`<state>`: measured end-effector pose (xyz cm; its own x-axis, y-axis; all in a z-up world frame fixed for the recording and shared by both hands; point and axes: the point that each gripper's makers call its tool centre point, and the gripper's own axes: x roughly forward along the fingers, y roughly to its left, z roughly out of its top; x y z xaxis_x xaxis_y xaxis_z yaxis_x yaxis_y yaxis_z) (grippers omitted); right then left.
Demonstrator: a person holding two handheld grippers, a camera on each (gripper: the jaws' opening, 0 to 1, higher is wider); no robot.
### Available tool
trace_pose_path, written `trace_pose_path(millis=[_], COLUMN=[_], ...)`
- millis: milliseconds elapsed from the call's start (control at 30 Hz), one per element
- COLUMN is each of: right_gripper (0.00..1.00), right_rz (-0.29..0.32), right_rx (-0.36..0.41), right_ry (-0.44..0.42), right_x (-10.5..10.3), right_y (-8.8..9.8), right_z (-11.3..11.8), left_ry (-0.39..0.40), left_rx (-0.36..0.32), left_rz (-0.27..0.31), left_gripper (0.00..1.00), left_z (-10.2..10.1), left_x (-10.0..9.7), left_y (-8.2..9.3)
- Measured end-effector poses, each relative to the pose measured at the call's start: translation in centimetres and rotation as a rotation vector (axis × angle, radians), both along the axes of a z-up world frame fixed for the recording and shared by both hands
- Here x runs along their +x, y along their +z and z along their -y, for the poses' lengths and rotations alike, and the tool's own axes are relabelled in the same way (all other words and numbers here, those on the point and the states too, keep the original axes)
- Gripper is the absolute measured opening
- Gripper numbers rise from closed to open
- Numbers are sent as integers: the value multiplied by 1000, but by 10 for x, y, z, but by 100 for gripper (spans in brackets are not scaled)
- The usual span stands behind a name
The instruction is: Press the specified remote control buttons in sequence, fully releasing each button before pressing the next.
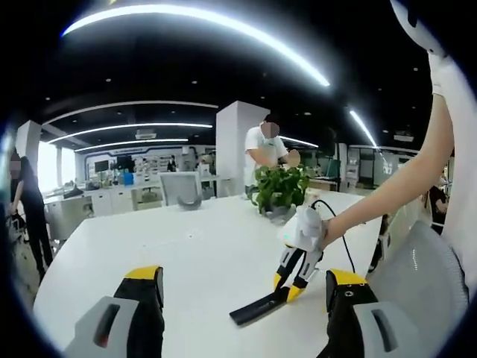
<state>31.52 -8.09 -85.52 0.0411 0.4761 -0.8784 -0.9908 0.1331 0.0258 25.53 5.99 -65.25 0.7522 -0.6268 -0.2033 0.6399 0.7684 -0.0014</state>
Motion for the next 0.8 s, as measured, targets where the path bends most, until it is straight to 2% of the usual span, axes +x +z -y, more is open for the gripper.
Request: trace_pose_path(millis=[800], right_gripper=[24], right_rz=[-17], right_rx=[-8], right_ry=[-18], right_x=[16], right_y=[0], right_z=[2], left_ry=[14], left_rx=[0], left_rz=[3], left_gripper=[95], left_z=[-2], left_x=[1], left_y=[1])
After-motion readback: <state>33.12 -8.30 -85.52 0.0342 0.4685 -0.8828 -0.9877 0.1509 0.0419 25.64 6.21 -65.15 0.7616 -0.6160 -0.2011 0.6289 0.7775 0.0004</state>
